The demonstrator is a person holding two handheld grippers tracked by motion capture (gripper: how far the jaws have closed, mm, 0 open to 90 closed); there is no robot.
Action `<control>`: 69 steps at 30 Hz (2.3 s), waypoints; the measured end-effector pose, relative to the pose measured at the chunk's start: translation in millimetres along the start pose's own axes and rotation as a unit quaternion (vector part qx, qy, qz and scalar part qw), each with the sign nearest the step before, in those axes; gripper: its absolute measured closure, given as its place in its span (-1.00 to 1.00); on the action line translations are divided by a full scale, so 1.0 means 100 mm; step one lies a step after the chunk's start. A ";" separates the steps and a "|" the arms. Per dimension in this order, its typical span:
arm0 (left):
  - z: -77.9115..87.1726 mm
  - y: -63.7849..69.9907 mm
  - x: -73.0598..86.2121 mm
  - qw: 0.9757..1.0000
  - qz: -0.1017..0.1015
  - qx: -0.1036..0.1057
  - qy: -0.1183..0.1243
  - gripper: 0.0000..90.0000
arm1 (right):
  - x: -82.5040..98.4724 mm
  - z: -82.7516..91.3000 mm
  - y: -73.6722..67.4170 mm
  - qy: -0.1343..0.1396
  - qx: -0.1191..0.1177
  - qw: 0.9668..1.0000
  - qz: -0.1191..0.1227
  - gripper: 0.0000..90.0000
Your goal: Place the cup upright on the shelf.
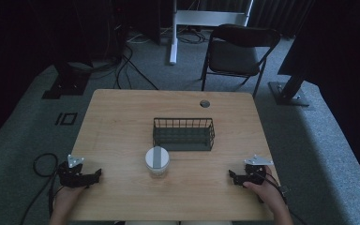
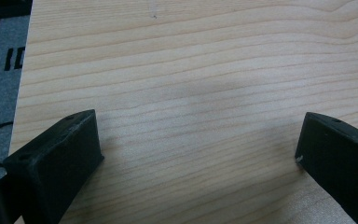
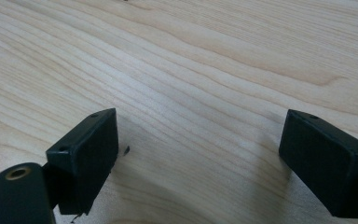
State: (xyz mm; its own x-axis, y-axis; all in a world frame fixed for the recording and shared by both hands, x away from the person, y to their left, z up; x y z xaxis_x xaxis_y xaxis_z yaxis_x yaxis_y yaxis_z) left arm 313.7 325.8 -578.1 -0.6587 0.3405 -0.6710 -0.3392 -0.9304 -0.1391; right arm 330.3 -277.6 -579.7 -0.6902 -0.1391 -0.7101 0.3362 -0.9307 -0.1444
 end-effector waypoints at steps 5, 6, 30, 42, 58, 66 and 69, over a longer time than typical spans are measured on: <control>0.00 0.00 0.00 1.000 -0.001 0.000 0.000 -1.00 | 0.00 0.00 0.00 0.000 0.000 1.000 0.000 -0.74; 0.00 0.00 0.00 1.000 -0.001 0.000 0.000 -1.00 | 0.00 0.00 0.00 0.000 0.000 1.000 0.000 -0.74; 0.00 0.00 0.00 1.000 -0.001 0.001 0.000 -1.00 | 0.01 0.01 -0.06 -0.003 -0.008 1.000 0.004 -0.74; 0.00 0.00 0.00 1.000 0.000 0.001 0.000 -1.00 | -0.06 -0.01 -0.19 0.003 -0.027 0.999 0.017 -0.73; 0.00 0.00 0.00 1.000 0.000 0.001 0.000 -1.00 | -0.18 -0.04 -0.47 0.009 -0.059 0.997 0.039 -0.73; 0.00 0.00 0.00 1.000 0.000 0.001 0.000 -1.00 | -0.22 -0.07 -0.65 0.012 -0.084 0.995 0.048 -0.73; 0.00 0.00 0.00 1.000 0.000 0.001 0.000 -1.00 | -0.24 -0.09 -0.73 0.013 -0.092 0.994 0.056 -0.73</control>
State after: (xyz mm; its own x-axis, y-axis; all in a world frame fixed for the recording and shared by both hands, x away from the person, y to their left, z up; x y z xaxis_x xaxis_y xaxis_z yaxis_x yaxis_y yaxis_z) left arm 313.6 325.6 -578.1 -0.6583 0.3398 -0.6717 -0.3396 -0.9304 -0.1378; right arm 328.0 -203.7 -558.1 -0.6261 -0.2265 -0.7462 0.5226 -0.8321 -0.1858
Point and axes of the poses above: each handheld gripper's, and its own axes: z roughly backward along the jaws, x roughly out of its underside, y roughly to its right, the point moved 4 cm from there along -z, roughly forward along the jaws, and after that the axes turned 11 degrees about -z, right-handed, at the moved point
